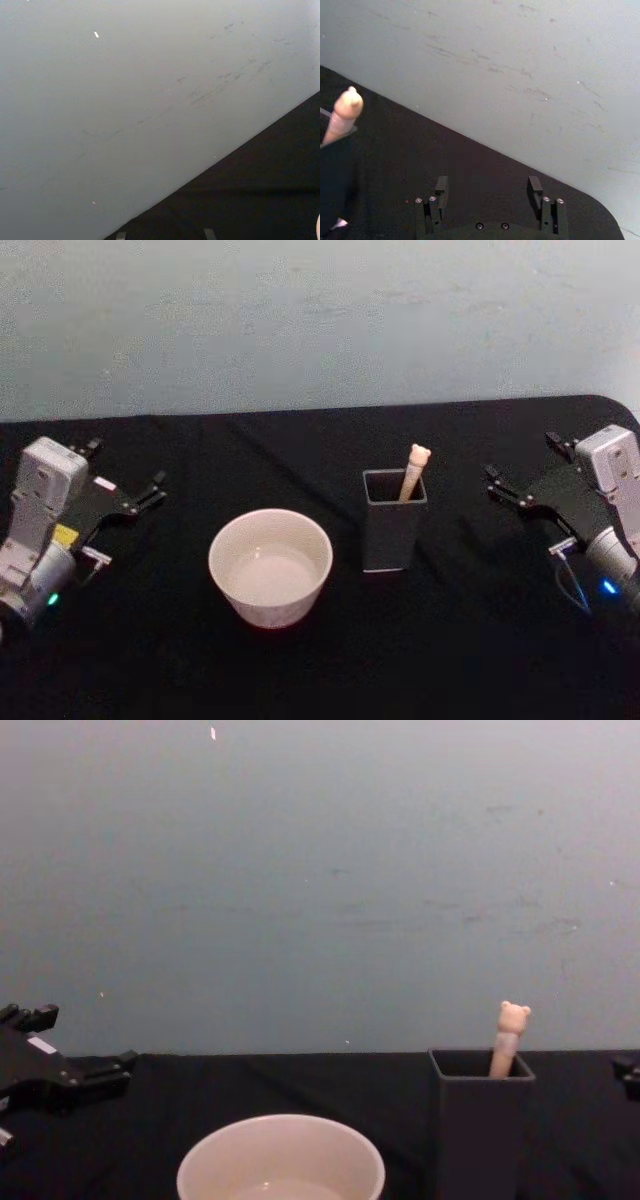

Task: Pick up the stirring spoon with one hand, stir inside the cup, then place it back in its original position.

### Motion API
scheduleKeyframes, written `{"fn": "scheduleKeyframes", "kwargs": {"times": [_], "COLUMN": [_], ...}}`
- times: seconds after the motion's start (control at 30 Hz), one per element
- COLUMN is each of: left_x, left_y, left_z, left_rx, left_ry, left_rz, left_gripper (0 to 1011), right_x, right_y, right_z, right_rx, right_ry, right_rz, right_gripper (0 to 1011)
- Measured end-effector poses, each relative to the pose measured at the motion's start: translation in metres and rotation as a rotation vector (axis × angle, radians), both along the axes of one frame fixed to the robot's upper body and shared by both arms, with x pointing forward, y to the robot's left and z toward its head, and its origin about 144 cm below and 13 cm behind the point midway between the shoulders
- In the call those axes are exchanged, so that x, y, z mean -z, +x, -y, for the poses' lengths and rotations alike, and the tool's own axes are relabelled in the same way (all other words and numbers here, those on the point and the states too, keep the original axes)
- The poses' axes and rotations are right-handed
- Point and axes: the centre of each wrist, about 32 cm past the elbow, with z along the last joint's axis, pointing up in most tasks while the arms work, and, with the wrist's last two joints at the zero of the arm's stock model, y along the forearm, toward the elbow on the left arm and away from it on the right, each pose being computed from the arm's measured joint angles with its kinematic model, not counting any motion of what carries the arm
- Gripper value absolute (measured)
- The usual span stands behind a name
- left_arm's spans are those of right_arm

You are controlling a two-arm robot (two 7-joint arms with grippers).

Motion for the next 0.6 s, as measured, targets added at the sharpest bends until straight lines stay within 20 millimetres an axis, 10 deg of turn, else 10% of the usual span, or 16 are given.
{"fn": "scheduleKeyframes", "kwargs": {"times": [0.6], "left_x": [0.000], "left_y": [0.000], "left_z": [0.000], "left_rx": [0.000], "left_ry": [0.000], "left_rz": [0.000], "left_gripper": [1001], "right_x": [-0.026], "right_y": [-0.011], "right_z": [0.004], "right_rx": [-0.254], "right_ry": [0.346], "right_rz": [-0.085], "right_gripper": [1002]}}
